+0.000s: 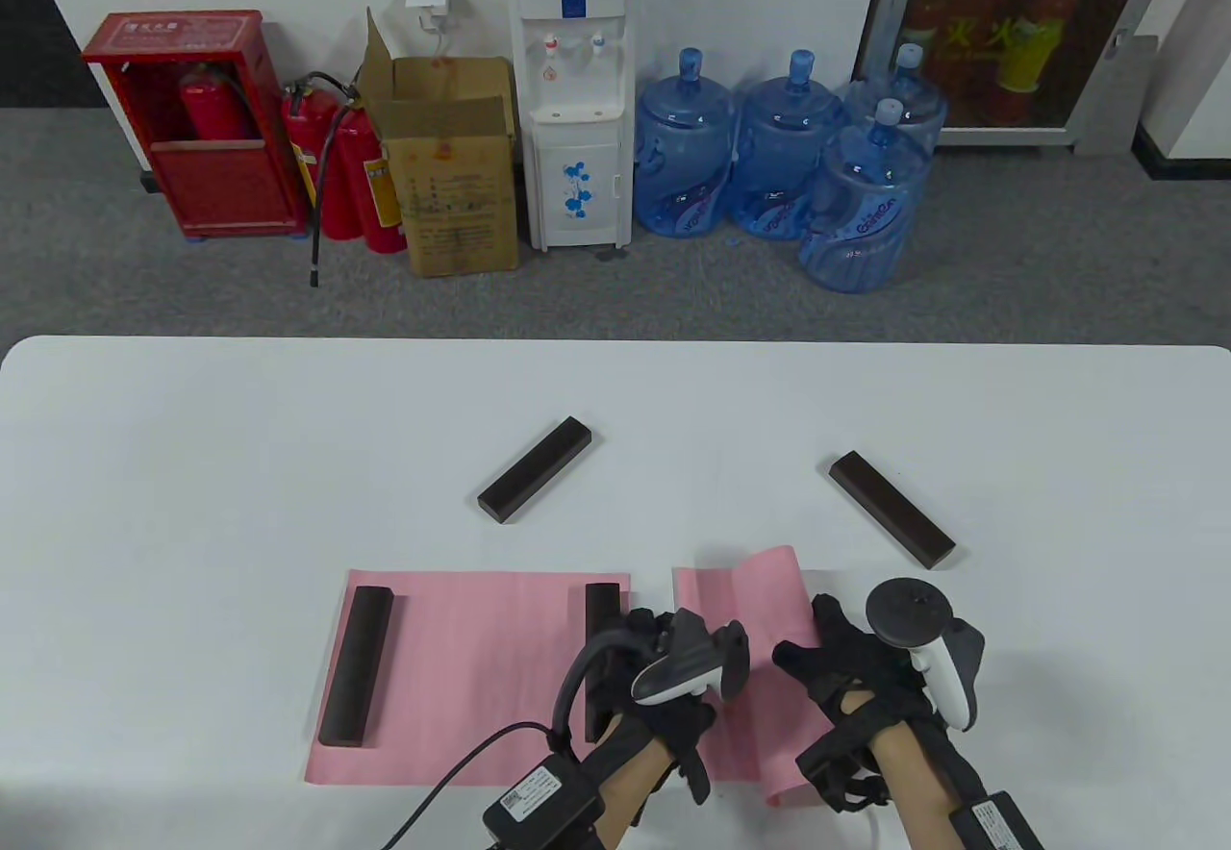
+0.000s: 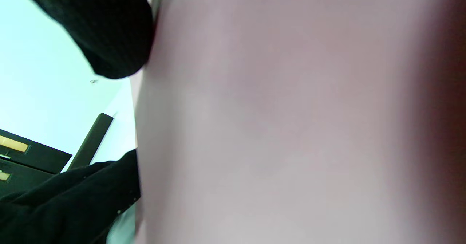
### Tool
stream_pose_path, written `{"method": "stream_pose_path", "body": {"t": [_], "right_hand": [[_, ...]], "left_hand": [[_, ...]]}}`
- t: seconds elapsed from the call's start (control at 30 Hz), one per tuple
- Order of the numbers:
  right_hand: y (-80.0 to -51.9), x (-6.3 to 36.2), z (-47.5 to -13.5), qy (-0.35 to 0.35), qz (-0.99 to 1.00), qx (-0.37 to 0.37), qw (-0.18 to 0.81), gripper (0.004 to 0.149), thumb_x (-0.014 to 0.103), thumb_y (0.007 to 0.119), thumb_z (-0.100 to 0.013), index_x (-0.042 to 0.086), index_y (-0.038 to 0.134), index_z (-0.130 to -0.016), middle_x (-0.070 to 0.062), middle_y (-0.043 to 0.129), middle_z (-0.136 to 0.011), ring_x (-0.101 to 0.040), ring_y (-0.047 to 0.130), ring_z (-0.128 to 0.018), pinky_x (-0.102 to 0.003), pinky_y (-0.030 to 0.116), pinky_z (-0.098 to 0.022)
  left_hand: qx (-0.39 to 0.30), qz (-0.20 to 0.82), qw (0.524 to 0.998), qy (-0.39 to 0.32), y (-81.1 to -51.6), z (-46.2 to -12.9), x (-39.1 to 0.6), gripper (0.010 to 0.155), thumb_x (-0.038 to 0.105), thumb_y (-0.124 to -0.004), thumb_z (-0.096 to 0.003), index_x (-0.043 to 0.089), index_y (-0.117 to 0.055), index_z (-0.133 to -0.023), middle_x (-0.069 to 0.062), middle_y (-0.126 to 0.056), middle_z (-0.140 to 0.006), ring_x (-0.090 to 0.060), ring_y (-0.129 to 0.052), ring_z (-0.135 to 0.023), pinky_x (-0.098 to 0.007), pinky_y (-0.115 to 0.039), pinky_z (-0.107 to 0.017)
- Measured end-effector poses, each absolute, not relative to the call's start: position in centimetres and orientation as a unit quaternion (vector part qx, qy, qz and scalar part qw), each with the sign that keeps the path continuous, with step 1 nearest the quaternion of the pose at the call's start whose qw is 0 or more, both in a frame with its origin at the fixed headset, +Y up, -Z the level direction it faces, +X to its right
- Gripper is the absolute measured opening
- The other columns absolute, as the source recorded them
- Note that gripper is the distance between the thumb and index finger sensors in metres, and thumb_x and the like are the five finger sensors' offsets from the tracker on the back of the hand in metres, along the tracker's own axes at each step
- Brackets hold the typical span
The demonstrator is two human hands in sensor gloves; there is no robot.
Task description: Unroll papers and secure with paperweights
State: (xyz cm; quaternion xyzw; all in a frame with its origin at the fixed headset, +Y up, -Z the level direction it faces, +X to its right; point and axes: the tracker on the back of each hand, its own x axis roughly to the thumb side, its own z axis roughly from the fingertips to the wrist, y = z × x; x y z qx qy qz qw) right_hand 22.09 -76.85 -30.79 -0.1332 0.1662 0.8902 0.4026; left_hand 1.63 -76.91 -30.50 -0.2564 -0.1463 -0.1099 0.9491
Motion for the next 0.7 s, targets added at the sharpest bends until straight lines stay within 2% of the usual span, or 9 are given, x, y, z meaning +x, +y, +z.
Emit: {"method": "stream_pose_path", "body": {"t": [0.2,0.27,0.33,0.4,0.47,0.53,0.6,0.7], "right_hand": [[-75.5,21.3,-30.3,0.106,0.933,-0.132,0.318,0.086,0.046,0.085,-0.04,0.012,0.042,-0.107,-0.019,0.068,-0.095,-0.036,0.097,-0.062,-0.049,0.083,-0.038],[-74.9,20.5,-30.0,0.068,0.954,-0.113,0.269,0.087,0.046,0.085,-0.04,0.014,0.04,-0.107,-0.018,0.061,-0.1,-0.04,0.089,-0.074,-0.054,0.078,-0.047],[-74.3,19.4,-29.6,0.005,0.971,-0.061,0.229,0.085,0.042,0.086,-0.039,0.019,0.041,-0.107,-0.013,0.053,-0.105,-0.041,0.077,-0.088,-0.058,0.068,-0.059],[-73.9,18.3,-29.2,-0.034,0.982,-0.012,0.187,0.081,0.036,0.088,-0.039,0.022,0.045,-0.107,-0.012,0.046,-0.108,-0.041,0.063,-0.098,-0.061,0.061,-0.065],[-73.8,17.2,-29.0,-0.029,0.988,0.054,0.14,0.074,0.031,0.088,-0.039,0.032,0.053,-0.104,-0.007,0.034,-0.112,-0.038,0.045,-0.105,-0.063,0.047,-0.073],[-74.0,16.5,-28.8,-0.021,0.991,0.086,0.096,0.063,0.03,0.087,-0.04,0.035,0.068,-0.099,-0.006,0.031,-0.112,-0.039,0.037,-0.106,-0.064,0.041,-0.074],[-74.6,16.3,-29.0,0.026,0.995,0.078,0.063,0.056,0.037,0.083,-0.041,0.035,0.075,-0.096,-0.005,0.027,-0.113,-0.038,0.028,-0.107,-0.065,0.033,-0.075],[-75.4,16.8,-29.3,0.093,0.992,0.058,0.06,0.06,0.049,0.08,-0.04,0.031,0.077,-0.096,-0.004,0.017,-0.113,-0.038,0.013,-0.106,-0.065,0.023,-0.074]], "left_hand": [[-0.256,-0.097,0.95,-0.147,-77.0,-30.5,1.5,0.073,0.056,-0.068,-0.0498,0.042,-0.033,-0.112,-0.005,-0.032,-0.125,-0.043,-0.034,-0.113,-0.063,-0.028,-0.08],[-0.257,-0.096,0.95,-0.147,-77.0,-30.5,1.5,0.073,0.056,-0.068,-0.0498,0.042,-0.033,-0.112,-0.004,-0.032,-0.125,-0.043,-0.034,-0.113,-0.063,-0.029,-0.08],[-0.256,-0.093,0.951,-0.147,-77.0,-30.5,1.5,0.073,0.056,-0.068,-0.0498,0.042,-0.033,-0.112,-0.004,-0.032,-0.125,-0.043,-0.034,-0.113,-0.063,-0.029,-0.08],[-0.256,-0.09,0.951,-0.147,-77.1,-30.5,1.4,0.072,0.056,-0.068,-0.0497,0.042,-0.033,-0.112,-0.004,-0.031,-0.125,-0.043,-0.034,-0.113,-0.063,-0.029,-0.08],[-0.256,-0.089,0.951,-0.148,-77.1,-30.5,1.4,0.072,0.056,-0.068,-0.0497,0.043,-0.033,-0.112,-0.004,-0.031,-0.125,-0.043,-0.034,-0.113,-0.063,-0.029,-0.08],[-0.256,-0.088,0.951,-0.148,-77.1,-30.5,1.4,0.072,0.056,-0.068,-0.0496,0.042,-0.033,-0.112,-0.004,-0.031,-0.125,-0.043,-0.034,-0.113,-0.063,-0.029,-0.08],[-0.256,-0.088,0.951,-0.148,-77.1,-30.5,1.4,0.072,0.055,-0.068,-0.0497,0.043,-0.033,-0.112,-0.004,-0.031,-0.125,-0.043,-0.034,-0.113,-0.063,-0.028,-0.08],[-0.256,-0.088,0.951,-0.148,-77.1,-30.5,1.4,0.072,0.055,-0.068,-0.0497,0.043,-0.033,-0.111,-0.004,-0.031,-0.125,-0.043,-0.034,-0.113,-0.063,-0.028,-0.08]]}}
